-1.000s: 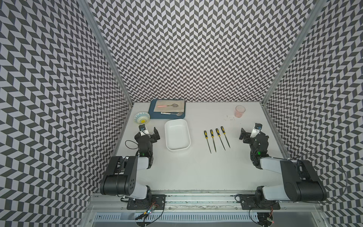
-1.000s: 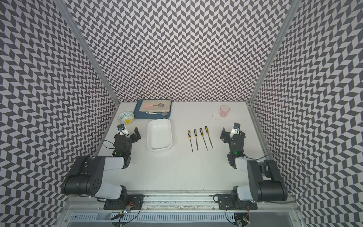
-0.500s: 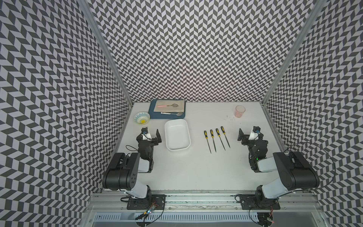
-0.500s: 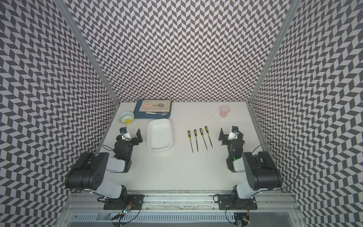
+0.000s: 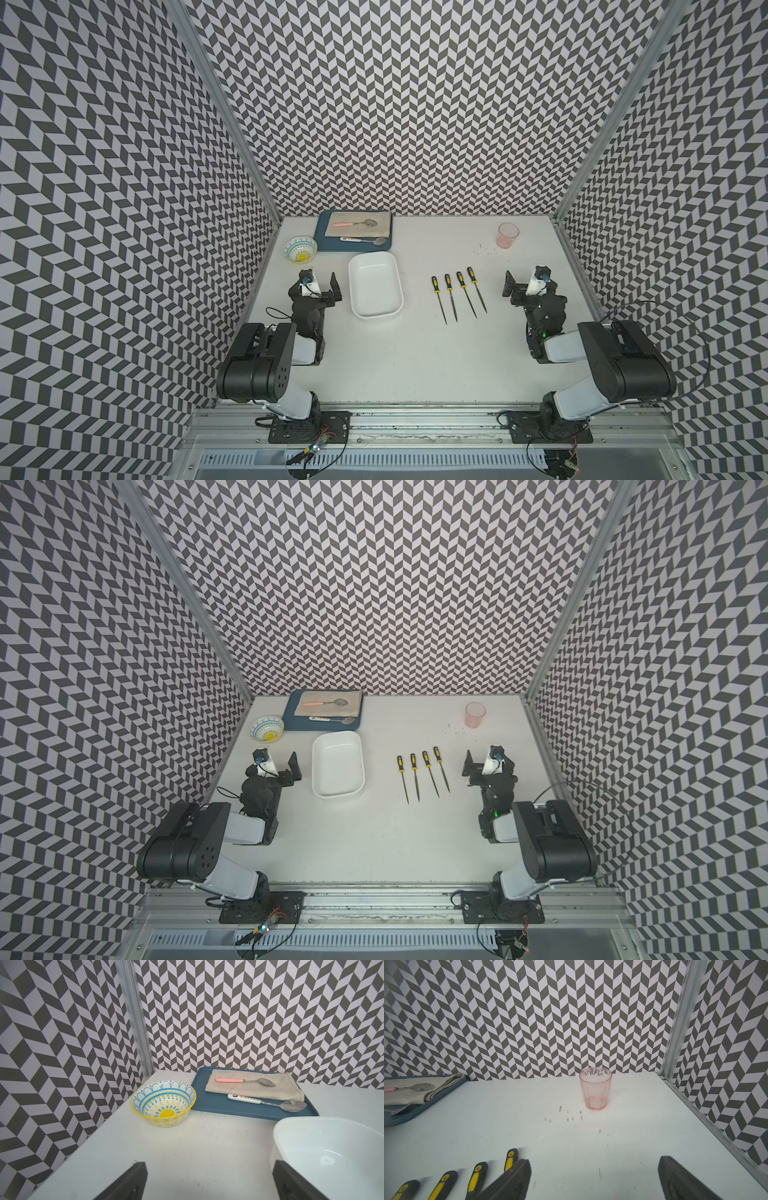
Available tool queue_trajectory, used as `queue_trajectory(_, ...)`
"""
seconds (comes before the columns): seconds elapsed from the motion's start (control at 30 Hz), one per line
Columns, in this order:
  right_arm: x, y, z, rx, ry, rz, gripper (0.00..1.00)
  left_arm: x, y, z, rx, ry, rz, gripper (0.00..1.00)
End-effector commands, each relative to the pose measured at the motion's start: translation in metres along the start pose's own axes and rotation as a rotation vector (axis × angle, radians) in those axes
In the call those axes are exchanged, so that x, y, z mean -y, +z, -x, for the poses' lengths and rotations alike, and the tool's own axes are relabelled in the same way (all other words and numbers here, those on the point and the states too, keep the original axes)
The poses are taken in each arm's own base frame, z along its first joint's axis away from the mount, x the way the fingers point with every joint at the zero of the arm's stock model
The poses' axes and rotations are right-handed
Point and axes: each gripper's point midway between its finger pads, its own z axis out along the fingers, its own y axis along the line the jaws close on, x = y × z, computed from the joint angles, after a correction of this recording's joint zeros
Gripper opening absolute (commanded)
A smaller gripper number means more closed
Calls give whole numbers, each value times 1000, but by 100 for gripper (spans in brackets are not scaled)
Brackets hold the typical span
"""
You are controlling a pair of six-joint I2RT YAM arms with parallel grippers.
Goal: Take the file tool out of the storage box
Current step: Reset both arms
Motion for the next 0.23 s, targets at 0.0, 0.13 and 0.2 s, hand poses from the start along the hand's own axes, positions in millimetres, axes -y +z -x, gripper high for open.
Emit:
queue_trajectory(0.0,-5,2,16,53,-2,19,99,4,1,9,29,11,-16,100)
queue_trajectory(0.13,-7,2,15,50,-6,27,100,4,1,9,29,11,-15,100)
queue_trajectory(0.2,-7,2,16,52,-4,28,99,4,1,8,28,11,-16,100)
